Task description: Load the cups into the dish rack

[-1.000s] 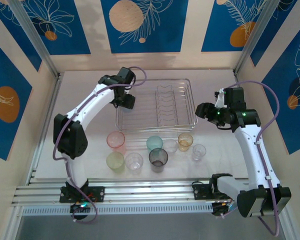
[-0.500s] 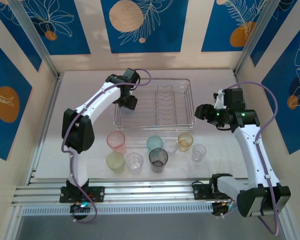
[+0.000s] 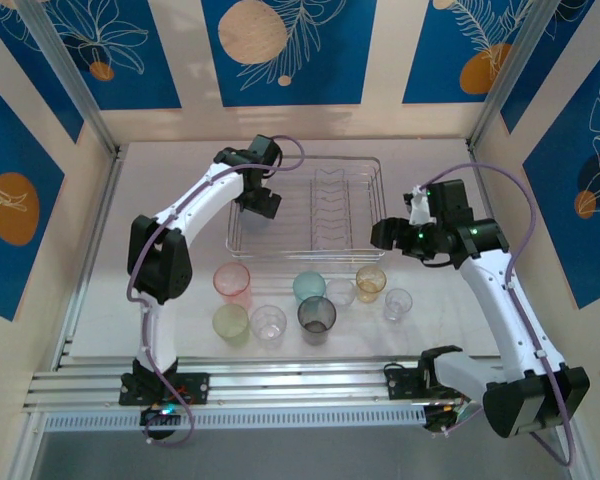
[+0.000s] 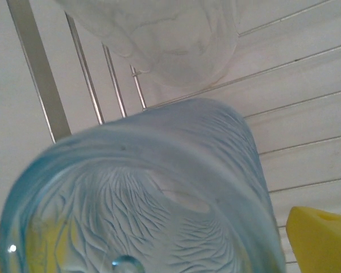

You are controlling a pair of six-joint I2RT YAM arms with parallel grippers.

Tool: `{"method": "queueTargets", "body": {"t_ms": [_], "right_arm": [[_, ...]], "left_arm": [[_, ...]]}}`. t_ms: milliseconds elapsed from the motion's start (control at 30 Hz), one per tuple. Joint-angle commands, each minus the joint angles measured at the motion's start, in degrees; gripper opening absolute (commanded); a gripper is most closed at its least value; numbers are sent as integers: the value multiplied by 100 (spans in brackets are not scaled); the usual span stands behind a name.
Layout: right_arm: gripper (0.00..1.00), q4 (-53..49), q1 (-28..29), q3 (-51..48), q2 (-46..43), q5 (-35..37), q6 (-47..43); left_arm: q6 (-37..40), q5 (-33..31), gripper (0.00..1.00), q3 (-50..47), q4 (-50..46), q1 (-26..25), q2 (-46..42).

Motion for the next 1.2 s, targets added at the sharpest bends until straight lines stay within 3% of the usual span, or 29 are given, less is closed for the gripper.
{"method": "queueTargets", "body": {"t_ms": [0, 267, 433, 600, 733, 1167], "right_arm": [[71, -303, 385, 253, 10, 163, 39], [63, -663, 1987, 704, 689, 659, 335], [62, -906, 2886, 857, 1157, 1042, 322], [62, -1152, 3287, 813, 1475, 1041, 271], [61, -1224, 3584, 769, 1678, 1017, 213], [51, -1328, 3979, 774, 2116, 897, 29]], "left_arm": [[113, -205, 100, 57, 184, -34, -205], [16, -395, 100, -569, 883, -56, -1148], [131, -1151, 100, -2234, 2350, -63, -2490], [306, -775, 100, -4068, 3878, -69, -3863], [243, -695, 100, -4820, 4120, -60, -4504], [16, -643, 100, -5102, 4048, -8, -4889]]}}
